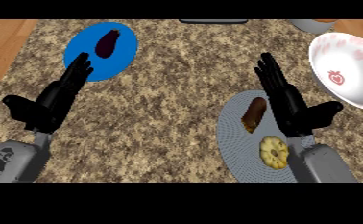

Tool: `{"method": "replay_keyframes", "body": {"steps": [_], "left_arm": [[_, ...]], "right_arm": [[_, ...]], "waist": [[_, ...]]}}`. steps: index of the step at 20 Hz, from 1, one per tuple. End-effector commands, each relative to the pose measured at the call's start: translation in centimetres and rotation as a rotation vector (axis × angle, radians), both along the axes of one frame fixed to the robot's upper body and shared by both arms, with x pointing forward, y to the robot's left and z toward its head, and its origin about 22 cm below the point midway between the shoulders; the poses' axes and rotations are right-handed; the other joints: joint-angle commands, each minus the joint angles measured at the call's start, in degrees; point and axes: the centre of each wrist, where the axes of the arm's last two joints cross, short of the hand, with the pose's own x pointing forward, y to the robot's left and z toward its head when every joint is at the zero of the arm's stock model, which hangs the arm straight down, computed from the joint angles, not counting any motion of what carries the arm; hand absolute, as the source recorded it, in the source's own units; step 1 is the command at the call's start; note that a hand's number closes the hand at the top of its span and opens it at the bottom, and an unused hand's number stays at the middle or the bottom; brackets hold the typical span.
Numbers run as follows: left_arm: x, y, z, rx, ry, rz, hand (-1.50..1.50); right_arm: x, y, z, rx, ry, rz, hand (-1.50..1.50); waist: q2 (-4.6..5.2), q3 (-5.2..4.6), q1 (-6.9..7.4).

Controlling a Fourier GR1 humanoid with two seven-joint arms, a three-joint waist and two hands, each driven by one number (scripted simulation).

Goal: Pick the squash from the placemat and place it in the bowl

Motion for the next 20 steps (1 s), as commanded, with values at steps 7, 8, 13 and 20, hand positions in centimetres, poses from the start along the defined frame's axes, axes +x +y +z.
{"method": "replay_keyframes", "body": {"steps": [7,8,13,20], "left_arm": [[-0.6,-2.8,-1.1,-0.014,0.026,-0.080,0.00],[-1.0,-4.0,-1.8,-0.040,0.044,-0.090,0.00],[-2.5,-7.8,-1.3,-0.039,0.012,-0.179,0.00],[-1.5,-7.8,-1.1,-0.040,0.016,-0.177,0.00]], "right_arm": [[-1.8,-9.9,2.6,-0.950,-0.310,-0.188,1.50],[-2.7,-9.6,1.3,-0.975,-0.323,-0.245,1.50],[-8.1,-4.9,-4.3,-0.910,-0.360,-0.254,-1.50],[-6.7,-5.6,-0.7,-1.390,-0.218,-0.197,-1.50]], "waist": [[-2.30,-1.69,-6.04],[-1.63,-0.05,-5.26],[-0.66,0.76,-0.47],[-0.60,0.37,-0.37]]}}
